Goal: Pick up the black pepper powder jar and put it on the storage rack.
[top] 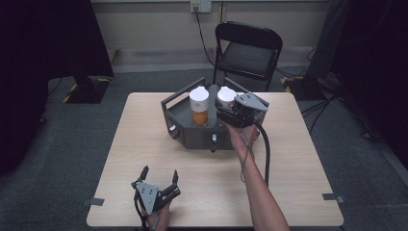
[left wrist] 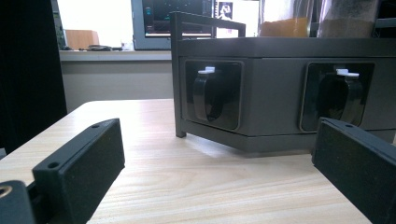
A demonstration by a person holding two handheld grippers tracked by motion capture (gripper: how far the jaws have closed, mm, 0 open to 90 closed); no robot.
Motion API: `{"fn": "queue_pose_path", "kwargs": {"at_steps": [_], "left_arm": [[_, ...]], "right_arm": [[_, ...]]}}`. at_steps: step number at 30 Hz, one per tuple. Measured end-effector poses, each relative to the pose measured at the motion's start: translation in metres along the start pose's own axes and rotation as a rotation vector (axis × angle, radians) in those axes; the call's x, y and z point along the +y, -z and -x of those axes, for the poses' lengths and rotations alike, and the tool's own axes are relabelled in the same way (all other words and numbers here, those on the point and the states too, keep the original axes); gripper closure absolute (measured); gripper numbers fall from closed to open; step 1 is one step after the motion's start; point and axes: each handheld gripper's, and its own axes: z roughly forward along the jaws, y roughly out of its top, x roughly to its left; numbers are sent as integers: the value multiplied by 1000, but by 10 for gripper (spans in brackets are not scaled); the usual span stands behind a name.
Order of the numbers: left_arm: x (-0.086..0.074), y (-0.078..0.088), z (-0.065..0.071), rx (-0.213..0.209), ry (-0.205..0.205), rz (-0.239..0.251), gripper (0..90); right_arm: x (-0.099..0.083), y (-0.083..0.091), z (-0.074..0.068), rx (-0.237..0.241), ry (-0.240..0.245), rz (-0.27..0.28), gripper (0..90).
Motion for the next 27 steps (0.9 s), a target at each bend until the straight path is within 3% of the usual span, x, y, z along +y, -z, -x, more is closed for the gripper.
{"fn": "queue_pose_path", "kwargs": {"at_steps": [3, 14, 16, 19, 27], "left_arm": [[0, 0, 0, 0, 0, 0, 15], [0, 0, 0, 1, 0, 0, 15], [0, 0, 0, 1, 0, 0, 15], [0, 0, 0, 2, 0, 0, 15], [0, 0, 1, 4, -2, -2, 15]], "right_arm": [[0, 0, 0, 3, 1, -2, 275], [-8, 8, -10, -59, 33, 69, 4], [-11, 11, -9, -57, 23, 83, 0], [-15, 15, -3, -13, 10, 87, 0], [-23, 23, -5, -19, 8, 102, 0]]}}
